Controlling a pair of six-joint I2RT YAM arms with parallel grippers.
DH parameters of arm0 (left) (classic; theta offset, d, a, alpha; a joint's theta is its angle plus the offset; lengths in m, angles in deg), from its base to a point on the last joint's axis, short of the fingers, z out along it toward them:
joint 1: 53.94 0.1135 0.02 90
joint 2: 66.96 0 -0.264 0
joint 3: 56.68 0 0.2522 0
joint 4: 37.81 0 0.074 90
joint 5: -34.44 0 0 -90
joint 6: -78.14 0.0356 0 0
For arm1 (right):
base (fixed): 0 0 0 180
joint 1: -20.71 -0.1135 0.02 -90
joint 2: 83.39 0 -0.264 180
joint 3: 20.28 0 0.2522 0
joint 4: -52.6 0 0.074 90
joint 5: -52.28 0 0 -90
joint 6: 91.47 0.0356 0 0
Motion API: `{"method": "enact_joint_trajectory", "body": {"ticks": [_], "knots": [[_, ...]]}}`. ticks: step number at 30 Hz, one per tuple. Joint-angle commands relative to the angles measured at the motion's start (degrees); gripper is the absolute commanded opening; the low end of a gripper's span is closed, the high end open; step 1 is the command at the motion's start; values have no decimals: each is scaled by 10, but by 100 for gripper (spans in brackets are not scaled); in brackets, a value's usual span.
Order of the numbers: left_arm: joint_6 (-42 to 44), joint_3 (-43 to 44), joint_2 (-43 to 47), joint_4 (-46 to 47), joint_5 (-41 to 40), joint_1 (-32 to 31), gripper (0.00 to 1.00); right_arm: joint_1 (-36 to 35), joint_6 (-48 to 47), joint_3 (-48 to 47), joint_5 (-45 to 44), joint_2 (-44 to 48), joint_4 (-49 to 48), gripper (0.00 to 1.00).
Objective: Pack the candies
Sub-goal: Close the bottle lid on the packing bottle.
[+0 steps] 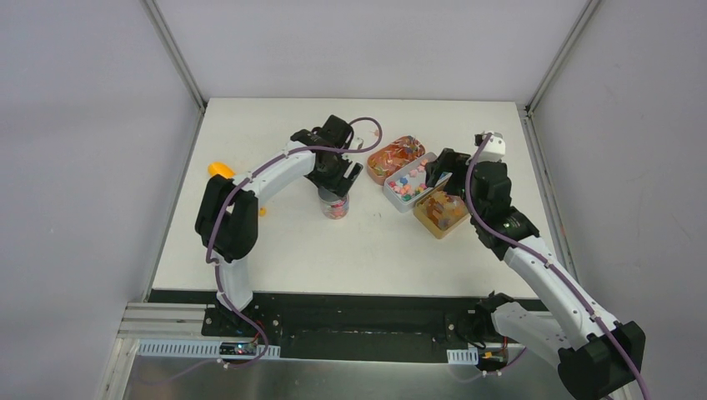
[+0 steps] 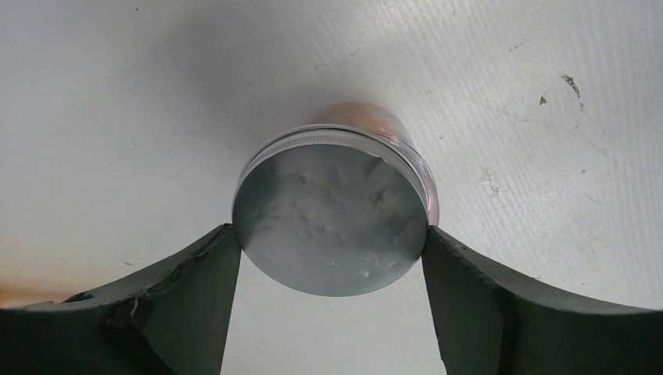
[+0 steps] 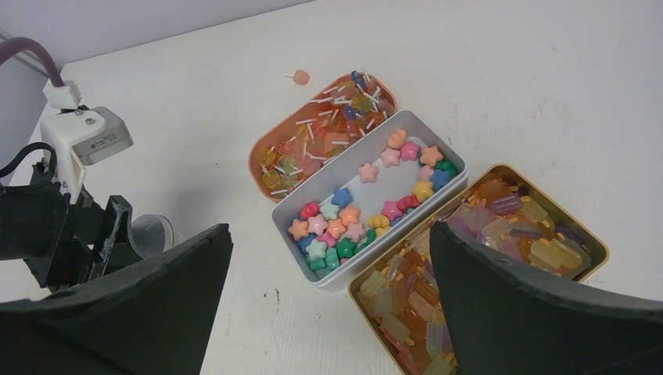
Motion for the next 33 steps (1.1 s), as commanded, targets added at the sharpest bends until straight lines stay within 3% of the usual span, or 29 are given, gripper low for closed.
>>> {"method": "enact_joint_trajectory", "body": {"ticks": [1,19,24,25,26,33], "knots": [[-6,23,-6,-6,17,-10,59,1,-1,4,3,11,-21,100],[-21,28,-17,-28,21,-16,63,1,0,4,11,5,-30,100],[-19,29,-19,-28,20,-16,84,1,1,3,17,0,-30,100],[-19,31,-18,-27,20,-16,95,1,1,4,19,-1,-30,100],[-20,32,-16,-27,21,-16,99,2,2,5,21,-1,-29,100],[-29,44,13,-6,31,-16,99,1,15,3,50,-4,-26,100]]}}
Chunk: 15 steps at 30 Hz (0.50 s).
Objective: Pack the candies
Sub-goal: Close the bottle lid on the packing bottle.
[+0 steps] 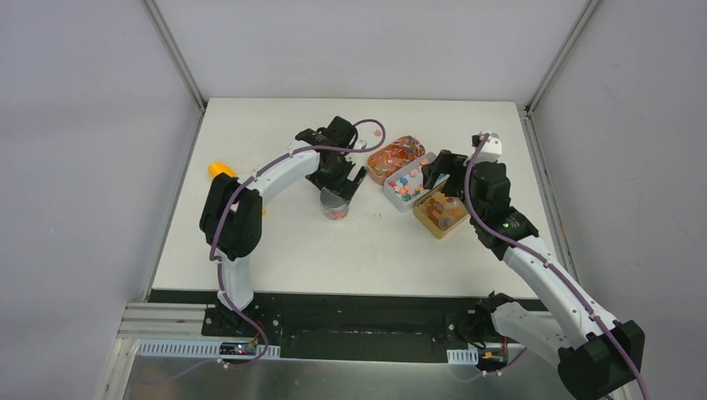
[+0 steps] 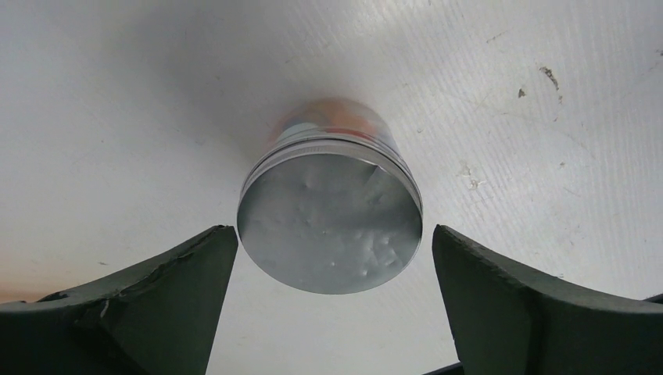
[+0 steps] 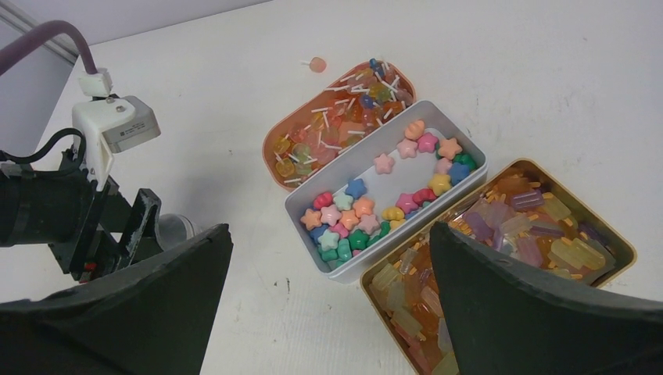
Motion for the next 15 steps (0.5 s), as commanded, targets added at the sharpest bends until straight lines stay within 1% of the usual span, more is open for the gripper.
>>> {"method": "enact_joint_trajectory", "body": {"ticks": [1,5,8,9,11,15], "knots": [[-14,27,38,25,17,-5,99,1,16,-3,31,-4,-25,100],[-23,14,80,56,-2,0,99,1,38,-5,70,-13,-27,100],[-52,-10,123,99,-62,8,99,1,62,-6,125,-27,-36,96],[-53,-22,139,112,-63,17,99,1,71,-7,146,-33,-41,95],[-59,-54,176,152,-30,46,99,1,95,-10,188,-49,-54,90],[-84,-156,252,249,130,147,99,-2,130,-20,259,-90,-85,80]]}}
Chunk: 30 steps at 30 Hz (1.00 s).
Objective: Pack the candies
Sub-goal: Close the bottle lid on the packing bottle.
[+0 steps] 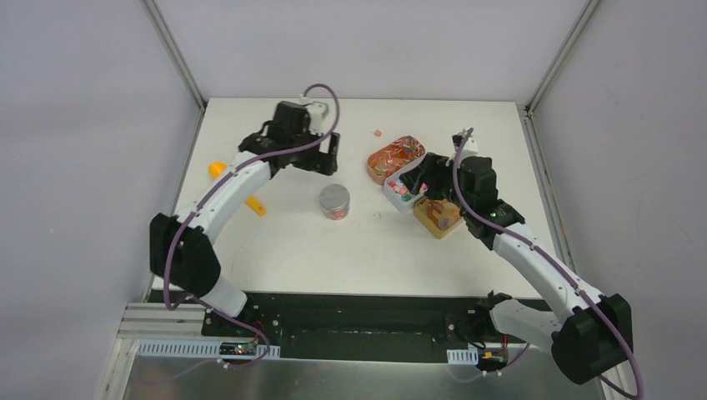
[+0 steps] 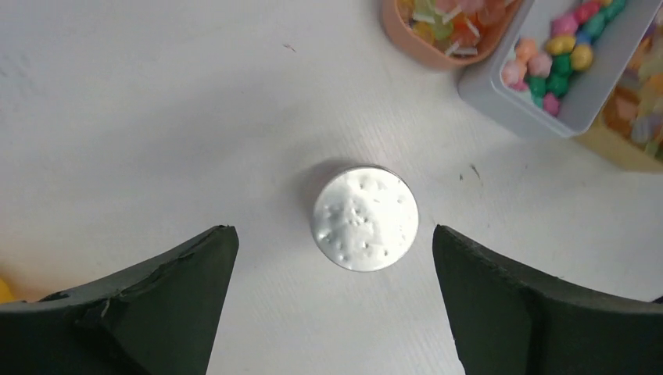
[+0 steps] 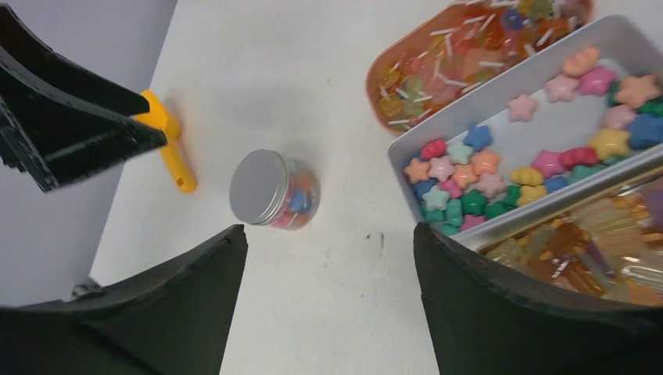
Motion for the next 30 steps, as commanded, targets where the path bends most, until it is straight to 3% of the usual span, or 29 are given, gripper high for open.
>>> {"method": "enact_joint_trajectory", "body": {"ticks": [1,6,11,17,21,26,30], "knots": [[-46,-95,88,132,148,113,99,-4,60,-22,114,-43,-68,77],[-79,-186,144,217,239,203,98,-31,89,-42,151,-114,-102,60],[-113,-212,115,264,269,211,81,-72,82,-84,144,-185,-110,51],[-111,-227,51,267,313,210,64,-97,75,-138,155,-275,-113,49],[-100,-246,34,267,305,201,64,-104,64,-174,160,-333,-107,53],[-104,-233,-1,255,314,191,61,-108,61,-206,178,-387,-100,44],[-104,-229,-18,247,316,184,59,-117,49,-233,181,-419,-78,42]]}}
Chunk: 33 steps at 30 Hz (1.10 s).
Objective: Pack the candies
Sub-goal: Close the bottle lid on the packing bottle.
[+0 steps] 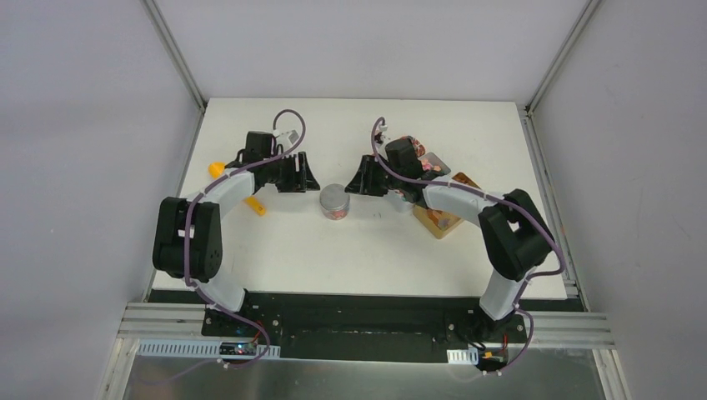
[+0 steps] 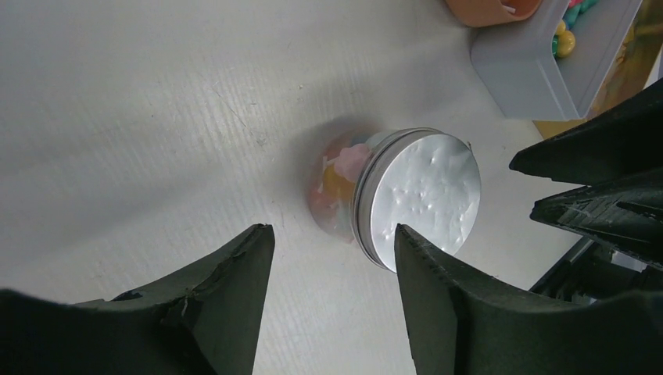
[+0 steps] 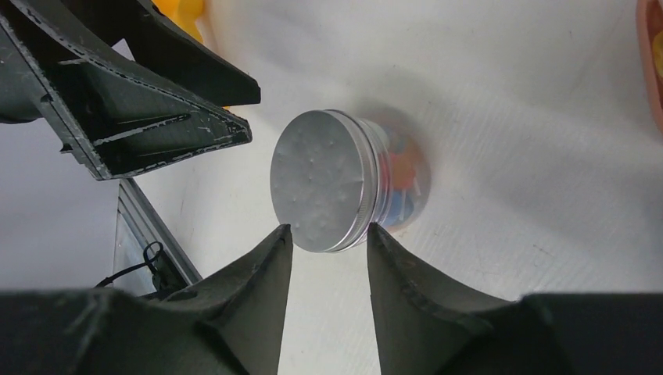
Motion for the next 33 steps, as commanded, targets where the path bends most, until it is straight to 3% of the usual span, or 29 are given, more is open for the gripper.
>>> {"method": "enact_joint_trajectory", "body": {"ticks": [1,6,21,30,33], "knots": [[0,18,-16,7,26,-12,59,-13,-19,-46,14,-22,4,42],[3,30,-43,-5,44,-24,57,-16,-25,-45,-1,-34,7,40],[13,49,-73,-21,59,-34,46,-21,-27,-10,-65,-65,25,17],[41,66,-84,-70,-8,-34,38,-20,-27,-16,-47,-60,12,16],[33,67,-84,-72,8,-34,36,-18,-35,-44,-47,-46,30,16]]}}
